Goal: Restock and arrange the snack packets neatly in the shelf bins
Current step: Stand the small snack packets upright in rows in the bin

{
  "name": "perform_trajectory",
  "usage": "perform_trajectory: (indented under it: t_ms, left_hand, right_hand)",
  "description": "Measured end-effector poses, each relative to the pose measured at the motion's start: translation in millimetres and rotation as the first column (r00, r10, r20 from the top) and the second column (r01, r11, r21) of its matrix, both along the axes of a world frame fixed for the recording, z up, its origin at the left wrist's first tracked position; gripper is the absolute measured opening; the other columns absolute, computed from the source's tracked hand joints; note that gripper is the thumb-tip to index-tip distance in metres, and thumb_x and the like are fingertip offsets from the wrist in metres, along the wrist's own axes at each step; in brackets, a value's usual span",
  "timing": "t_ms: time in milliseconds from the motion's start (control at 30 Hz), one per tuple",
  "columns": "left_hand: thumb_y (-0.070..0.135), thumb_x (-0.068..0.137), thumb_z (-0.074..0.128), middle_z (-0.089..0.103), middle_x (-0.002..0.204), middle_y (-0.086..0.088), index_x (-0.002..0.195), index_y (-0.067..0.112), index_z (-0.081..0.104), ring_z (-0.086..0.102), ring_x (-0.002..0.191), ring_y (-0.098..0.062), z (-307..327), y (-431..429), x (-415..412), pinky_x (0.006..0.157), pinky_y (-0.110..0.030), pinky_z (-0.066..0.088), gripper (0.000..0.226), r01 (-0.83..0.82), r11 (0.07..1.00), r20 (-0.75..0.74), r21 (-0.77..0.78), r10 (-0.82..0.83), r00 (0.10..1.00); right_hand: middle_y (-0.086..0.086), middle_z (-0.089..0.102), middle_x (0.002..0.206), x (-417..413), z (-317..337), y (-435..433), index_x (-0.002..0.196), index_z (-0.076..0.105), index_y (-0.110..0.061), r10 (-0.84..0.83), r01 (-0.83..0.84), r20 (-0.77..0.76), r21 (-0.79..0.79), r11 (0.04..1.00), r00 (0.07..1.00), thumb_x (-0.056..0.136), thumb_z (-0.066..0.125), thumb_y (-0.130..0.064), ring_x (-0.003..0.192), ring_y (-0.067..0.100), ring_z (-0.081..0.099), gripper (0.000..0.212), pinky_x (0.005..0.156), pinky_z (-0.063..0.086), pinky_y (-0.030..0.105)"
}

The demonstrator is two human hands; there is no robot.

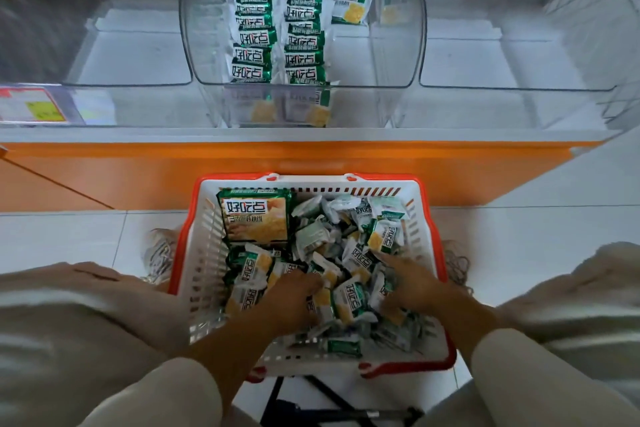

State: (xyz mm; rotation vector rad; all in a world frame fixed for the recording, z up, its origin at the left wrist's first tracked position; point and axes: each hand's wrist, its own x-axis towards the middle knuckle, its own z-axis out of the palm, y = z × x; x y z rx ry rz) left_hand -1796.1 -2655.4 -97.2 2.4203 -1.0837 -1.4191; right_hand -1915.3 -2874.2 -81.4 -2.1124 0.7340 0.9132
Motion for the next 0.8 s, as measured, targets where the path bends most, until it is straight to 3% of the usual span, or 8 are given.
perform_trajectory:
  t_ms: [67,167,267,367,467,567,700,800]
  left_hand:
    - [0.03,0.083,0.076,0.042,0.14,-0.01,0.147,0.021,0.037,0.045,0.124,-0.029,-2,-3,0,0.101,-0.037,0.043,0.075,-0.011,1.0,0.01,-0.017,0.011,1.0]
    - [0.037,0.076,0.081,0.048,0.131,-0.01,0.137,0.02,0.046,0.05,0.116,-0.029,-8,-4,1,0.095,-0.038,0.046,0.072,-0.046,0.998,-0.015,0.038,0.046,0.999]
    - [0.041,0.083,0.075,0.053,0.108,-0.013,0.104,0.012,0.058,0.052,0.094,-0.025,-3,-6,-1,0.074,-0.028,0.04,0.04,-0.016,0.993,-0.021,0.116,0.018,1.0]
    - [0.051,0.085,0.069,0.05,0.09,-0.007,0.089,0.015,0.053,0.049,0.082,-0.019,12,-10,1,0.071,-0.029,0.034,0.04,-0.093,0.991,-0.099,0.096,0.103,0.99]
    - [0.069,0.07,0.069,0.057,0.085,0.002,0.087,0.023,0.056,0.056,0.077,-0.013,24,-9,13,0.07,-0.035,0.049,0.051,-0.323,0.946,-0.2,-0.038,0.309,0.93]
    - [0.032,0.09,0.07,0.068,0.083,0.002,0.085,0.032,0.063,0.067,0.075,-0.014,54,-10,22,0.068,-0.035,0.056,0.009,-0.6,0.783,-0.368,-0.165,0.515,0.774]
    - [0.013,0.095,0.065,0.069,0.11,-0.013,0.106,0.021,0.059,0.07,0.097,-0.03,104,-20,31,0.09,-0.051,0.057,0.015,-0.919,0.379,-0.622,-0.107,0.695,0.359]
    - [0.017,0.094,0.065,0.069,0.112,-0.013,0.108,0.016,0.054,0.07,0.1,-0.029,147,-26,38,0.089,-0.05,0.058,0.018,-0.945,0.319,-0.739,-0.075,0.619,0.267]
  right_hand:
    - [0.016,0.029,0.15,1,-3,8,0.154,0.007,-0.036,0.035,-0.038,-0.048,-0.055,0.998,0.998,0.071,0.085,-0.025,0.125,0.035,0.047,0.114,0.097,0.045,0.039]
    - [0.014,0.027,0.149,3,-5,11,0.154,0.012,-0.031,0.015,-0.022,-0.054,-0.131,0.991,0.998,0.069,0.086,-0.029,0.129,0.035,0.042,0.112,0.099,0.042,0.037]
    - [0.013,0.026,0.149,1,-5,8,0.15,0.027,-0.022,-0.024,0.02,-0.021,-0.187,0.982,1.0,0.065,0.087,-0.034,0.133,0.033,0.034,0.105,0.104,0.037,0.035]
    - [0.013,0.037,0.137,-1,6,6,0.135,0.044,-0.017,-0.104,0.11,0.042,-0.174,0.979,0.994,0.065,0.087,-0.031,0.119,0.029,0.045,0.084,0.096,0.044,0.035]
    - [0.01,0.053,0.124,2,29,0,0.122,0.049,-0.019,-0.186,0.199,0.133,-0.09,0.976,0.974,0.066,0.086,-0.029,0.093,0.021,0.058,0.068,0.076,0.053,0.033]
    - [0.003,0.053,0.135,12,66,-4,0.135,0.045,-0.021,-0.332,0.328,0.238,0.058,0.943,0.913,0.07,0.084,-0.036,0.112,0.019,0.055,0.077,0.086,0.048,0.03]
    - [-0.001,0.052,0.134,29,125,3,0.132,0.046,-0.024,-0.508,0.404,0.318,0.339,0.849,0.8,0.065,0.083,-0.049,0.124,0.02,0.048,0.08,0.104,0.039,0.036]
    - [0.01,0.039,0.149,43,164,17,0.142,0.036,-0.013,-0.566,0.385,0.376,0.456,0.802,0.734,0.062,0.079,-0.052,0.13,0.029,0.044,0.098,0.111,0.032,0.046]
